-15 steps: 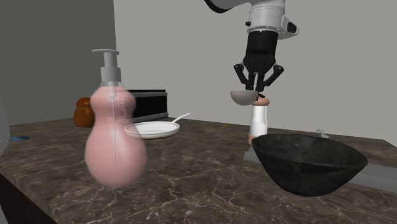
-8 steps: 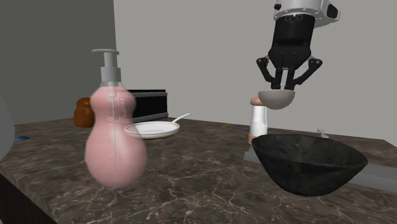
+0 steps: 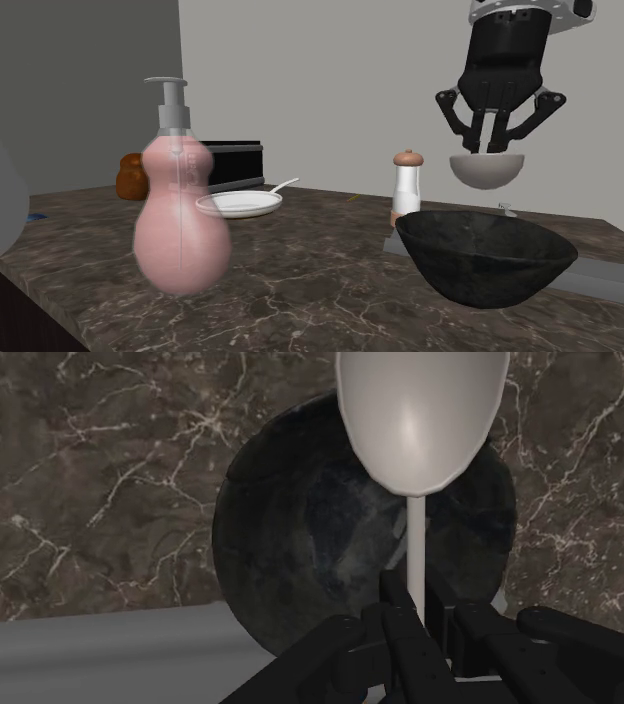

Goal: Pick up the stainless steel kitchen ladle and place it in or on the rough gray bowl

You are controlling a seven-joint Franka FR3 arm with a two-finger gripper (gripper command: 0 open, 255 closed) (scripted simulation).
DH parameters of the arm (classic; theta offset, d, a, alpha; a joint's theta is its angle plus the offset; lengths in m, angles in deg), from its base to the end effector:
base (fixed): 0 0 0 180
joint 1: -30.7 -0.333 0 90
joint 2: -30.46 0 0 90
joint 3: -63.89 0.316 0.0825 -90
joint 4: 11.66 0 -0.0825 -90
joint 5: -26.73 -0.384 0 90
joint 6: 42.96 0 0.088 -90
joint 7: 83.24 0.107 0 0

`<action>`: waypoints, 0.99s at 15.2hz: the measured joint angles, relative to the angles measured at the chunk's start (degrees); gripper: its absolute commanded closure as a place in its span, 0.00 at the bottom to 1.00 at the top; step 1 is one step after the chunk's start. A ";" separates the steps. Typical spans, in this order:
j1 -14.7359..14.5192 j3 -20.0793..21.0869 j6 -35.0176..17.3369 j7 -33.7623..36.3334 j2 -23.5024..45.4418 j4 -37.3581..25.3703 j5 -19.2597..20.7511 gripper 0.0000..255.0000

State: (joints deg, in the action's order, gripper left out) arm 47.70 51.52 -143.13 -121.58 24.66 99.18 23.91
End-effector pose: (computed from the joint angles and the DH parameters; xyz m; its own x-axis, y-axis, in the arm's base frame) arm 0.4549 -0.2550 0.5206 0.9886 0.1486 -0.0258 0.1450 -0.9835 -0.1085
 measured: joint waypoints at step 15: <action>0.05 -0.15 -9.73 -0.91 1.71 8.07 -0.48 1.00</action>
State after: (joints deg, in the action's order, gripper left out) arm 47.75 51.37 -152.86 -122.49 26.37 107.25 23.43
